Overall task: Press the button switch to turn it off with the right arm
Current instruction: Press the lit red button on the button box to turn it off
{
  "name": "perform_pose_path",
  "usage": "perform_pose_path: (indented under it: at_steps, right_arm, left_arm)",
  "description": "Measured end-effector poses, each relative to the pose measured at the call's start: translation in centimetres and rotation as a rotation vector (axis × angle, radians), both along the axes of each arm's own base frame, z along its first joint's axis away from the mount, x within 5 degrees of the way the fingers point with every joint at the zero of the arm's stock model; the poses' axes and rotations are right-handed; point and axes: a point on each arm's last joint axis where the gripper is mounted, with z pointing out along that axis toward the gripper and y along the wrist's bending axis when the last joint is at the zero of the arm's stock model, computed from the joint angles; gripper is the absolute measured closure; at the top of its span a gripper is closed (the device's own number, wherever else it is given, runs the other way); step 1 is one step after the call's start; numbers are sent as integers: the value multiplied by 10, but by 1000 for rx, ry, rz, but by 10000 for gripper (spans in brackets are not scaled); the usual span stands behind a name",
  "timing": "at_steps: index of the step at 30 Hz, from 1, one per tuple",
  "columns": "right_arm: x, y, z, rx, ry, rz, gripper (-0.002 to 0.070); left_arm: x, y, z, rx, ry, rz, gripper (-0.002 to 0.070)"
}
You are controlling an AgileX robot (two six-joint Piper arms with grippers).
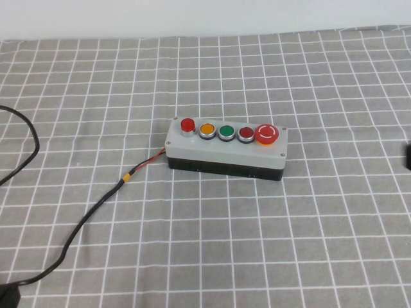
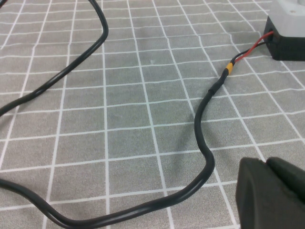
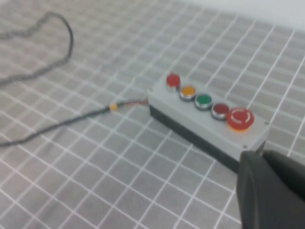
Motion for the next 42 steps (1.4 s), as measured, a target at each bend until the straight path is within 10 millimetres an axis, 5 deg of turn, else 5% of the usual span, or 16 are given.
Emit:
perform_pose_path:
  at_steps: [9,24,32,42]
  right_arm:
    - [-49,-37,-18,93,-103,-2,692]
    - [-53,-43,-36,4,-68,-11,692]
    - [-66,-68,-38,17,-127,-281,692]
    - [-66,-81,-105,22,-202,-545,692]
  left_arm:
    - [0,0,0,0,0,0,678]
    - [0,0,0,0,0,0,678]
    - [0,0,0,0,0,0,678]
    - [0,0,0,0,0,0,678]
